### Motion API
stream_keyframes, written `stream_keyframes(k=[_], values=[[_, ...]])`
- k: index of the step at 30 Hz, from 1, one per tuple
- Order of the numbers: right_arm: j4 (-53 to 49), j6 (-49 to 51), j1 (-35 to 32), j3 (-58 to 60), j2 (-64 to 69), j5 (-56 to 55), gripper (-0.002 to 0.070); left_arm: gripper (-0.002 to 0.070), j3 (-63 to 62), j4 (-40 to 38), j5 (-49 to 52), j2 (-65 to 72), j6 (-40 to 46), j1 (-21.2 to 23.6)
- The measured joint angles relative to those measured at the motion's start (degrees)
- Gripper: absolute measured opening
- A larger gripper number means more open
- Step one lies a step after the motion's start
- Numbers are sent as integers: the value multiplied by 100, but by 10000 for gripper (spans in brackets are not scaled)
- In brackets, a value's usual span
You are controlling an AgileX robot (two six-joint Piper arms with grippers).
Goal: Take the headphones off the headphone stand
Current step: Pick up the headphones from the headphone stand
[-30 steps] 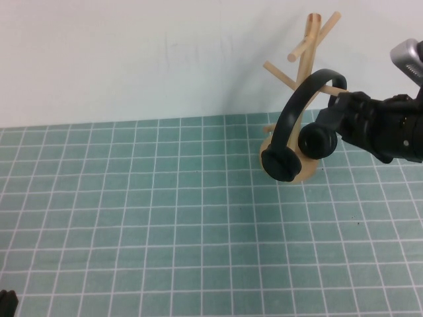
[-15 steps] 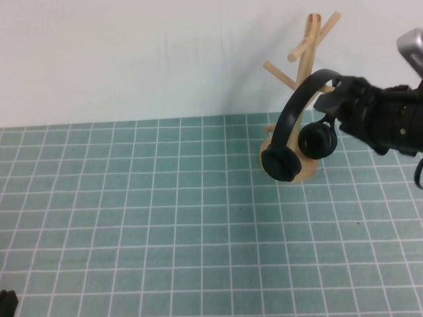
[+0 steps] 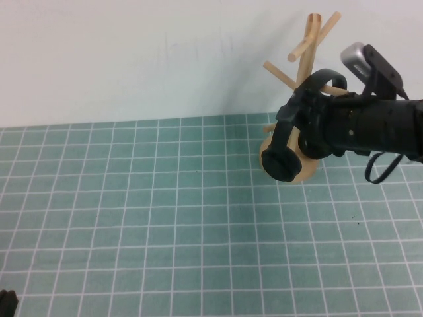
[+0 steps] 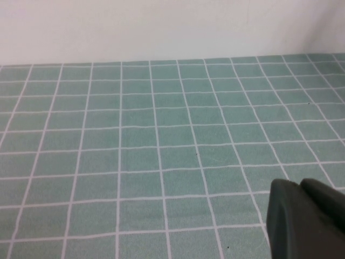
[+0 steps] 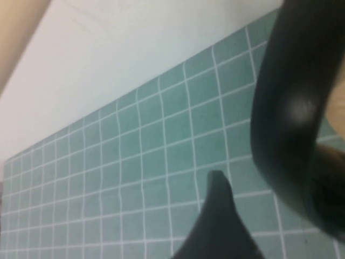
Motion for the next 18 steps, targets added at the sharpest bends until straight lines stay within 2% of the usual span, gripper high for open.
stream_keyframes(k=[9,11,14,18], values=[[-12,-88,-13,-718,675,127,447,-3,0,0,0,0,0,0],[-35,-110,-13,-721,690,127,421,-3,0,0,0,0,0,0],[-76,-211,-13,-721,667,127,295,-3,0,0,0,0,0,0],[-147,-291,-22,-721,608,117,45,-3,0,0,0,0,0,0]])
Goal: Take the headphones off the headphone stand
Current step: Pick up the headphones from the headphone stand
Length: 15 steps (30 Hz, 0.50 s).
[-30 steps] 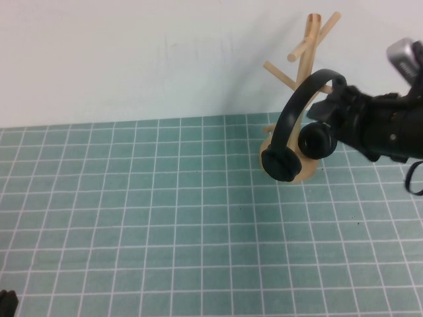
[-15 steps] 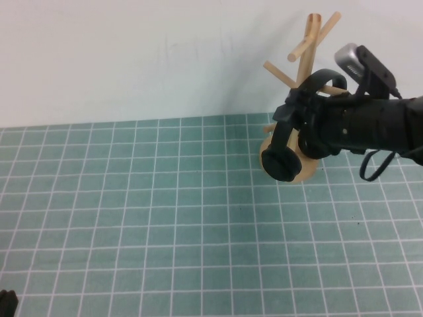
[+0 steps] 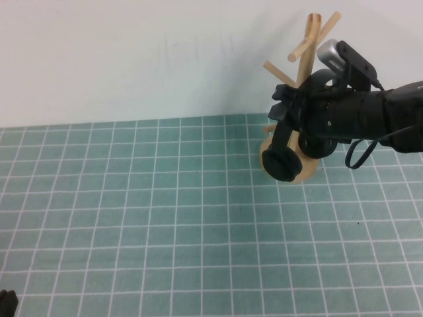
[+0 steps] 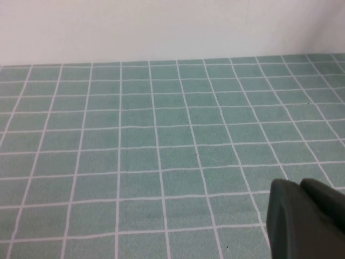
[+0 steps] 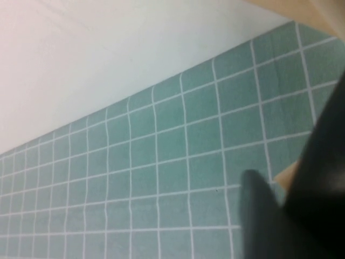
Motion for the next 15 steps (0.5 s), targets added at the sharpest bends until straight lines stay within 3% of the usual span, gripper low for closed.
stream_keyframes(k=[1,9,15], values=[[-45,-1,0,0,-25,0,-4,-3,0,0,0,0,0,0],[-183,-1,0,336,-638,-148,0,-3,0,0,0,0,0,0],[-1067,675,0,800,-1636,-112,0,-3,0,0,0,0,0,0]])
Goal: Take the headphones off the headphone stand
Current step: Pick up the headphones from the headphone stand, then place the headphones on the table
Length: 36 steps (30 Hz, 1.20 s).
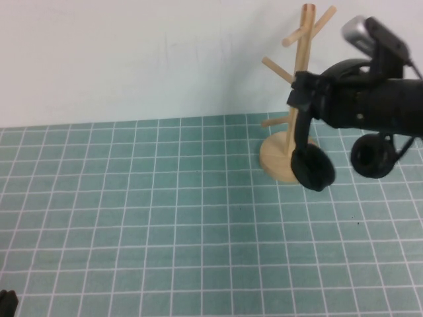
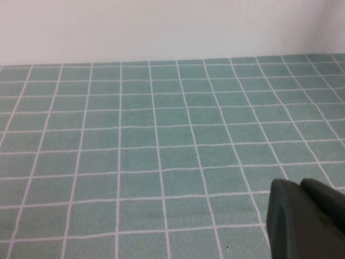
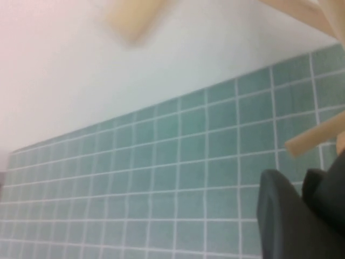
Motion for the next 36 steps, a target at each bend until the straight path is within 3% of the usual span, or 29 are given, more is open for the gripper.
stream_keyframes(k=[3,9,13,19,26,36], values=[[-1148,1111,0,164,-561,373,0,-3,0,0,0,0,0,0],[-4826,4866,155,174,-1172,2236,0,-3,0,0,0,0,0,0],[-6011,5977,753,174,-1144,3156,0,-3,0,0,0,0,0,0],[-6048,6273,1678,91,-499,2897,2,-3,0,0,0,0,0,0],[-5949,6273,2275,-926,1087,2909,8,-3,0,0,0,0,0,0],[-5621,6100,2466,-2833,2857,3346,8,-3,0,0,0,0,0,0]])
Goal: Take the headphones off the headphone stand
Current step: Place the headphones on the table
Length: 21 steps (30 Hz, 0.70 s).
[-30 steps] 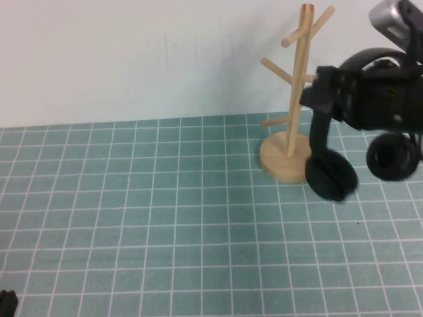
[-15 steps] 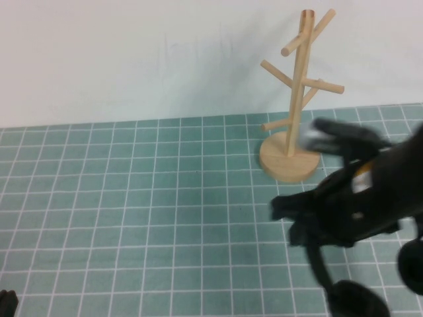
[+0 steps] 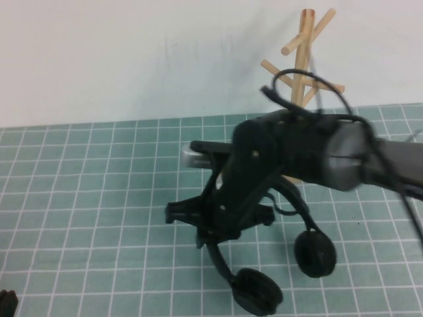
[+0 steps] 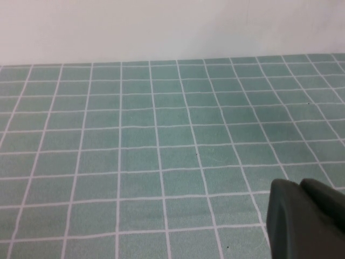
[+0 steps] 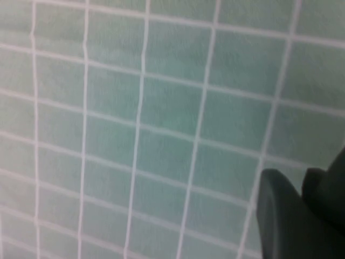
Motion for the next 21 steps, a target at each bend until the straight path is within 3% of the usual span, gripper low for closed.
stream_keyframes(k=[9,17,21], values=[[-115,0,0,-837,1020,202,24,-3,0,0,0,0,0,0],[-393,-23,0,-941,1315,11,305,-3,0,0,0,0,0,0],[-623,-23,46,-941,1253,46,375,-3,0,0,0,0,0,0]])
